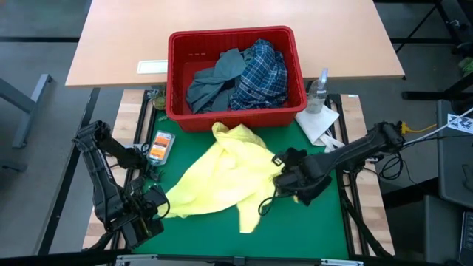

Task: Fold Laundry from Bin
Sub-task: Fold the yellow shirt

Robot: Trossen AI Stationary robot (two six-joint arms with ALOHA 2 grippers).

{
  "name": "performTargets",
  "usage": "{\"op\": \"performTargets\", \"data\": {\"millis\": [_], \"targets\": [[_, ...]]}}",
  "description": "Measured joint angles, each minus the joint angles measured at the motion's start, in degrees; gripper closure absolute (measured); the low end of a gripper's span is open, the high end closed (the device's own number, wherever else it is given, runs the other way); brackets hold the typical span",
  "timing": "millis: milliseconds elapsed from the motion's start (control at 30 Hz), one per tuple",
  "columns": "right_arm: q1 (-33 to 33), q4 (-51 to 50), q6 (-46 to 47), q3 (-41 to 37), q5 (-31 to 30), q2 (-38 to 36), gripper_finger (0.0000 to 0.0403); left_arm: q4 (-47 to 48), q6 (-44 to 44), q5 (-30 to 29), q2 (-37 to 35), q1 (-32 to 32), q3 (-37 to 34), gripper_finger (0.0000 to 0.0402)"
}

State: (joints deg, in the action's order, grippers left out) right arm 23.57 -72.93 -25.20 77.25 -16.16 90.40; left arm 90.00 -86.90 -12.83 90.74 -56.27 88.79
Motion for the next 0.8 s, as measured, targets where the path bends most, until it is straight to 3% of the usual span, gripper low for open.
{"op": "performTargets", "data": {"millis": [167,367,533,700,800], "targets": [[0.02,-10.37,7.28,7.1,8.22,-4.09,0.0389,0.0,-0.03,-0.23,0.0,0.0,0.0,0.0401],[0.09,-17.53,15.57,8.23,16.29,-8.93,0.0397,0.02,-0.08,1.47,0.0,0.0,0.0,0.0401],[0.08,-17.18,18.81,7.87,20.53,-12.64,0.0392,0.01,-0.36,8.47,0.0,0.0,0.0,0.0401],[0.0,-16.96,20.56,7.87,21.32,-15.85,0.0399,0.0,-5.99,20.73,0.0,-0.3,0.0,0.0401],[0.0,-16.92,21.2,7.87,22.14,-17.65,0.0395,-0.01,-9.67,24.39,0.0,-1.46,0.0,0.0401]]}}
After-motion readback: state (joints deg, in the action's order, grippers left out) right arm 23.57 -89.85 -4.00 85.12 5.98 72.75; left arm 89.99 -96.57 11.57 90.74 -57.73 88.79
